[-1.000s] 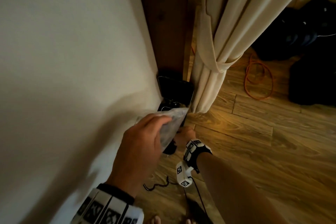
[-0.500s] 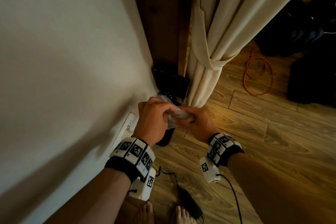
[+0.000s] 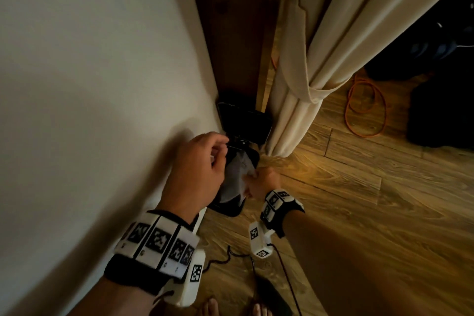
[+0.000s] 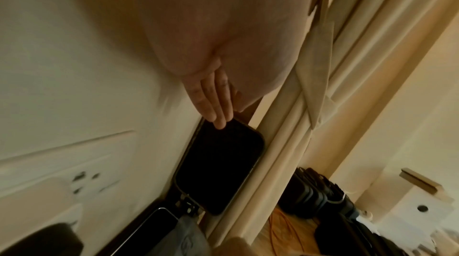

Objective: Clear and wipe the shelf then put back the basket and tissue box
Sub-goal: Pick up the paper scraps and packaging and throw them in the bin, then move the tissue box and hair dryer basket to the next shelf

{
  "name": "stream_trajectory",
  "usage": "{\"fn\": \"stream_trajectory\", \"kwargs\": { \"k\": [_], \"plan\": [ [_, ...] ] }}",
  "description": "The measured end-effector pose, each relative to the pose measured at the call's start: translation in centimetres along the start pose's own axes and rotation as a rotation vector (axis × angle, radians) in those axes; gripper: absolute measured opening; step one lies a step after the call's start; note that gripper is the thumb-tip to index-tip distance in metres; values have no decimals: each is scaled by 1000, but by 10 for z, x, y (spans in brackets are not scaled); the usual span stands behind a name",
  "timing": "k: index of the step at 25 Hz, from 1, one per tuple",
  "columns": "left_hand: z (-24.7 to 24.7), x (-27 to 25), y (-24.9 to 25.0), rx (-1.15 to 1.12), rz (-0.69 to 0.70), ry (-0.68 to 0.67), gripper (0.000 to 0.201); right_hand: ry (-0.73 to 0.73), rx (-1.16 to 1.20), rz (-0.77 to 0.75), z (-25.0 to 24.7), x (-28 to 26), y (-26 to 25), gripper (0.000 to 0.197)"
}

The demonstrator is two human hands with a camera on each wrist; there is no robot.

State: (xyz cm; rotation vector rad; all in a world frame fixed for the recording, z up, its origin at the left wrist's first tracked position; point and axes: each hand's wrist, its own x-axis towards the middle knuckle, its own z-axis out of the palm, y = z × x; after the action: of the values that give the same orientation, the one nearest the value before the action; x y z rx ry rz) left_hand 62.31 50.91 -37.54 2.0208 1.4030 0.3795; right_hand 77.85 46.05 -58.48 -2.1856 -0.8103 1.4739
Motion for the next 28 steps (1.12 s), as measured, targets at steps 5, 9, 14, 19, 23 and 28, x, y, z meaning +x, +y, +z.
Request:
{"fn": "stream_trajectory", "kwargs": {
  "k": [5, 9, 14, 19, 23, 28],
  "plan": [
    [-12, -35, -11, -89, -93, 56, 21, 21, 77, 132, 31, 11, -7, 41],
    [-20, -64, -5, -113, -138, 38, 21, 95, 75, 123, 14, -14, -13, 39],
    [-73, -97, 56, -122, -127, 39, 21, -81, -15, 52, -47, -97, -38, 22],
    [-196, -169, 173, -136, 30, 2, 38, -257, -226, -285, -123, -275, -136, 11],
    [-295, -241, 243, -126, 110, -63, 51, -445, -471, -551, -155, -439, -227, 16],
    [-404, -369, 248, -45, 99, 24, 49, -608, -658, -725, -137, -600, -310, 11]
  ]
}}
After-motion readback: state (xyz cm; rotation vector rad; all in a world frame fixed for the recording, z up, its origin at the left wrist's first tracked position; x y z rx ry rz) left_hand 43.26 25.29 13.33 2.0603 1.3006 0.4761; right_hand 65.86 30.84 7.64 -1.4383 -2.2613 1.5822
